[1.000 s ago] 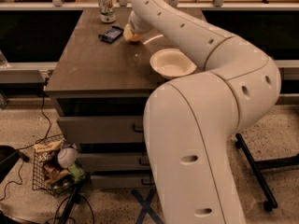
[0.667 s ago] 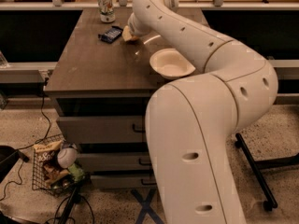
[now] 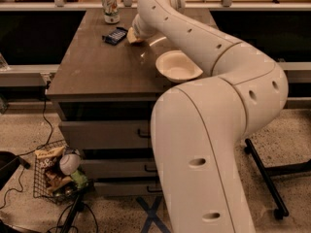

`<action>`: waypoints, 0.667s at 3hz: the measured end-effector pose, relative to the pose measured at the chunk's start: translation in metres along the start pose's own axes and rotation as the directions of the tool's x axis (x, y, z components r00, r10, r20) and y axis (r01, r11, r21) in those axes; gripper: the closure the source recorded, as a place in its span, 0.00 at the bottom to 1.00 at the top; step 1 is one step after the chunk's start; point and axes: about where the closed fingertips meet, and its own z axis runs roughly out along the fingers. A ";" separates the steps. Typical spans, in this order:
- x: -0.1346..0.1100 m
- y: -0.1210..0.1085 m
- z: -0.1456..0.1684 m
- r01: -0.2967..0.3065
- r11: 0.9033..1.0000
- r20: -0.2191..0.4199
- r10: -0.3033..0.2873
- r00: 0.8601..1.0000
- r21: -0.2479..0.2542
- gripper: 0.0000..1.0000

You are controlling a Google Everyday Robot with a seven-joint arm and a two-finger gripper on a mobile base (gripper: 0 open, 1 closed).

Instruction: Move orange near rxbar blueberry

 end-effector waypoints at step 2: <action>0.000 0.001 0.000 0.000 1.000 -0.001 0.000 1.000 -0.001 0.00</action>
Offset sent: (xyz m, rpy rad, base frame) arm 0.0000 0.0000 0.0009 0.0000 0.0000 0.0000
